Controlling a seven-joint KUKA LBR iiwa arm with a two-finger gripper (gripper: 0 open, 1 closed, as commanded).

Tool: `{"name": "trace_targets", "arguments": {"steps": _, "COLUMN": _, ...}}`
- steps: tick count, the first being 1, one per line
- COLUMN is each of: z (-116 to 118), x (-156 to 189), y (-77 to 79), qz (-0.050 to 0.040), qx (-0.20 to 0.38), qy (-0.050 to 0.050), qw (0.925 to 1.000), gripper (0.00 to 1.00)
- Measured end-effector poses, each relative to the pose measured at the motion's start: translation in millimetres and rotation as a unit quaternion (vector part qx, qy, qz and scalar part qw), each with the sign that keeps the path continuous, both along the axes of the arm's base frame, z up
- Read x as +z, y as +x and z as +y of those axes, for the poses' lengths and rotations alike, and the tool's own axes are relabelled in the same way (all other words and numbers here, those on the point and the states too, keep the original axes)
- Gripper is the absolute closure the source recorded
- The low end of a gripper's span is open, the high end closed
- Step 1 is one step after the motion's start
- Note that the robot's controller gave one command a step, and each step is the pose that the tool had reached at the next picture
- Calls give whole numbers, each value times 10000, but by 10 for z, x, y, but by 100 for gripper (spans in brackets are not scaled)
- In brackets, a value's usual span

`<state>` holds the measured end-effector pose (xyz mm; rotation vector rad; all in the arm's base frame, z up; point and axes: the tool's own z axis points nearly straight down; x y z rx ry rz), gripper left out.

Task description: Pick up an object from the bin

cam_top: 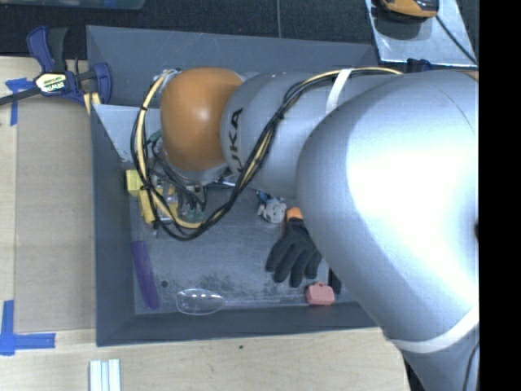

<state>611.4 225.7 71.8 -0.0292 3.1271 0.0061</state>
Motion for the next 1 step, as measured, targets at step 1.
{"name": "trace_targets", "arguments": {"steps": 1, "z": -1, "x": 0, "y": 0, "qz": 0, "qx": -2, "qy": 0, "qw": 10000, "gripper": 100}}
